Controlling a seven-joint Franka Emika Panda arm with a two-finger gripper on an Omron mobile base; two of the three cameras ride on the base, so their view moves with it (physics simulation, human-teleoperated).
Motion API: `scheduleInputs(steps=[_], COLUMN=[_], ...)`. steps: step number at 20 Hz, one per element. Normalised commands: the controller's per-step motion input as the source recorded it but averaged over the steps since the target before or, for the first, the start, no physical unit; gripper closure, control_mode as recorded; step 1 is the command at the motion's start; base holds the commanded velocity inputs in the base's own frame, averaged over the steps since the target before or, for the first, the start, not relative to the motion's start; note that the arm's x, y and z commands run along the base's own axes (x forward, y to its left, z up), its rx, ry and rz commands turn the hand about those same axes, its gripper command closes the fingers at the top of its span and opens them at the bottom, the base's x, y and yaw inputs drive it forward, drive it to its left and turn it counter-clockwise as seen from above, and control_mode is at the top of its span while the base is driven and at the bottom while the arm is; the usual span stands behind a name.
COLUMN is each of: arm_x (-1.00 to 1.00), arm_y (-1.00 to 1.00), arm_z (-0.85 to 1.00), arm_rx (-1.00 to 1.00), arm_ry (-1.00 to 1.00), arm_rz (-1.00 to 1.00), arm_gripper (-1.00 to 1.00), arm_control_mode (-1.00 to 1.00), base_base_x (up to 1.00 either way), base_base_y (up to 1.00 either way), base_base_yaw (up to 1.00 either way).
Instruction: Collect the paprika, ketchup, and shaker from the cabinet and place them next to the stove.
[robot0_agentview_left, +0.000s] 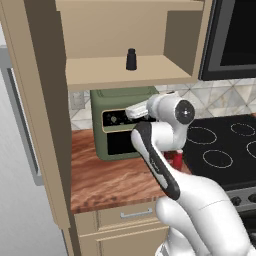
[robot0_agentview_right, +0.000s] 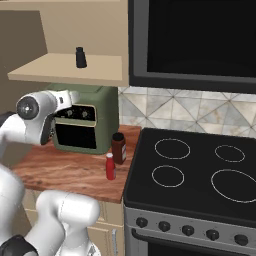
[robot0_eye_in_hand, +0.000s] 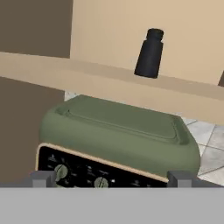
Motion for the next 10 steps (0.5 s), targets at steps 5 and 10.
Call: scheduleInputs(steps=[5, 10], arm_x=[0.23, 0.15], arm_y=[0.09, -0.03], arm_z=[0.79, 0.66], arm_rx=[-0.01, 0.0], arm_ry=[0.01, 0.05], arm_rz=[-0.22, -0.17], arm_gripper=[-1.0, -1.0], arm_control_mode=[-1.0, -1.0], base_base_x=[0.0, 0.0], base_base_y=[0.0, 0.0], base_base_yaw=[0.0, 0.0])
